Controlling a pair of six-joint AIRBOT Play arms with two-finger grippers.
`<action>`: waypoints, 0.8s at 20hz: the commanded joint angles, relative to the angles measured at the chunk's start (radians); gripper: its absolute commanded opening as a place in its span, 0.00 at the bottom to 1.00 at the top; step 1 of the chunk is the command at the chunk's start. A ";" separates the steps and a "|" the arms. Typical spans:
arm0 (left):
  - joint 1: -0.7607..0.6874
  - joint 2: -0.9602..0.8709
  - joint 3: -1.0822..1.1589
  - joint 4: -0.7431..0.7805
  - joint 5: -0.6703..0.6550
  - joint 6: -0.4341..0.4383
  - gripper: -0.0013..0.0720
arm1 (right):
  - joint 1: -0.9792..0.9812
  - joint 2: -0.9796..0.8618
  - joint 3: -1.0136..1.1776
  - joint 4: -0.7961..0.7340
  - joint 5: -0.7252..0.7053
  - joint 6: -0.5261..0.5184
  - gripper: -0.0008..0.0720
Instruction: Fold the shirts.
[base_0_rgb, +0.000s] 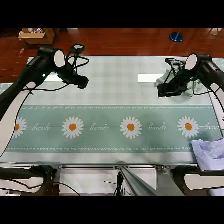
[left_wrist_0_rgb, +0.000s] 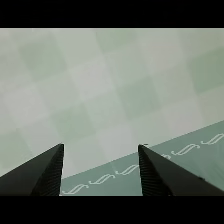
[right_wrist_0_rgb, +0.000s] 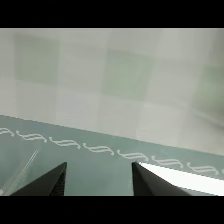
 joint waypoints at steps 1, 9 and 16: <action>0.000 0.000 0.001 0.000 0.000 0.000 0.79 | 0.001 -0.001 0.001 0.000 0.000 0.000 0.66; -0.001 -0.003 0.001 -0.003 0.001 0.000 0.79 | 0.001 -0.001 0.001 0.019 -0.043 0.005 0.66; 0.000 -0.010 0.001 -0.003 0.002 0.000 0.79 | 0.001 0.000 0.001 0.034 -0.188 0.012 0.66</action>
